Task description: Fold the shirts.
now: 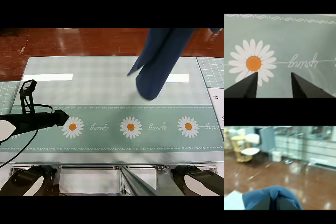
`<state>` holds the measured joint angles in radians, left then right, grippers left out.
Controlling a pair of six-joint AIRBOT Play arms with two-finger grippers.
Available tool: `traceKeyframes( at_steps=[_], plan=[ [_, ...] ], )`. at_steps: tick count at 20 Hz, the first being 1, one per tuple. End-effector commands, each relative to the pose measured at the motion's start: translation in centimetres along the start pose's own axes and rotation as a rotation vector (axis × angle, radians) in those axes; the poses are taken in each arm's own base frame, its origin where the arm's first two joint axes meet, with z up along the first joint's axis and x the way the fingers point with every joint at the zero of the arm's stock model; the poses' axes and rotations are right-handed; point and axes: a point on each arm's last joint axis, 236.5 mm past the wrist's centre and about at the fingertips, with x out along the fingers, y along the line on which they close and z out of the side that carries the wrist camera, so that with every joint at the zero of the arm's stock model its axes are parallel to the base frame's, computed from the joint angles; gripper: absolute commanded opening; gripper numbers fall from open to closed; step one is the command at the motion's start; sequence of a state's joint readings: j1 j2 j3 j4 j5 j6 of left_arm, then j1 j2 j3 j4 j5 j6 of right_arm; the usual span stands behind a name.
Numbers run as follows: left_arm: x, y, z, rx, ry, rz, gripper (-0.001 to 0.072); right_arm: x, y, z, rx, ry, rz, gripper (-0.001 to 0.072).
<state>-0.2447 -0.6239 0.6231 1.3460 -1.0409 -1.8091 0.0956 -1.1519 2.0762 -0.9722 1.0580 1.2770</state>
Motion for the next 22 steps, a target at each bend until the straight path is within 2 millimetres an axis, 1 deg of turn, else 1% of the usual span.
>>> traceKeyframes(
  at_steps=[1,4,7,9,10,11,12,13,15,16,18,19,20,21,22],
  plan=[
    [-0.3,0.0,1.3,0.02,-0.048,-0.004,0.0508,0.1,3.8,-3.2,-0.008,0.132,0.114,0.0026],
    [-0.8,1.4,2.7,-0.012,-0.092,0.03,0.0508,1.5,6.9,-9.4,0.064,0.318,0.249,0.0026],
    [-1.0,2.9,3.0,-0.062,-0.101,0.056,0.0508,3.3,11.7,-16.8,0.133,0.499,0.393,0.0026],
    [-1.0,3.0,3.1,-0.066,-0.102,0.057,0.0508,4.4,14.4,-21.8,0.167,0.589,0.447,0.0026],
    [-1.0,3.0,3.1,-0.065,-0.103,0.058,0.0508,5.1,15.1,-24.5,0.167,0.622,0.446,0.0026],
    [-1.0,3.1,3.2,-0.062,-0.107,0.062,0.0507,6.1,15.2,-27.3,0.182,0.65,0.412,0.0026],
    [-1.0,3.2,3.2,-0.061,-0.107,0.066,0.0508,6.9,15.3,-29.8,0.233,0.672,0.384,0.0026],
    [-0.9,3.2,3.2,-0.061,-0.105,0.066,0.0508,7.4,15.9,-32.4,0.276,0.707,0.379,0.0026],
    [-0.9,2.9,3.1,-0.069,-0.102,0.054,0.0508,7.9,18.0,-37.8,0.355,0.806,0.398,0.0026],
    [-0.9,2.7,3.1,-0.073,-0.1,0.046,0.0508,8.2,19.4,-40.4,0.383,0.863,0.415,0.0026],
    [-0.9,2.7,3.1,-0.07,-0.099,0.045,0.0508,8.9,21.3,-45.0,0.397,0.958,0.424,0.0031],
    [-0.9,2.8,3.1,-0.068,-0.1,0.049,0.0508,9.4,21.6,-46.6,0.435,0.987,0.407,0.0169],
    [-0.9,2.8,3.1,-0.064,-0.1,0.052,0.0508,9.7,21.4,-47.5,0.468,1.005,0.391,0.0421],
    [-0.9,2.8,3.1,-0.057,-0.099,0.052,0.0508,10.0,20.4,-47.5,0.479,1.006,0.378,0.0407],
    [-0.9,2.8,2.9,-0.052,-0.094,0.053,0.0508,10.4,18.6,-46.6,0.493,0.992,0.359,0.0407]
  ],
)
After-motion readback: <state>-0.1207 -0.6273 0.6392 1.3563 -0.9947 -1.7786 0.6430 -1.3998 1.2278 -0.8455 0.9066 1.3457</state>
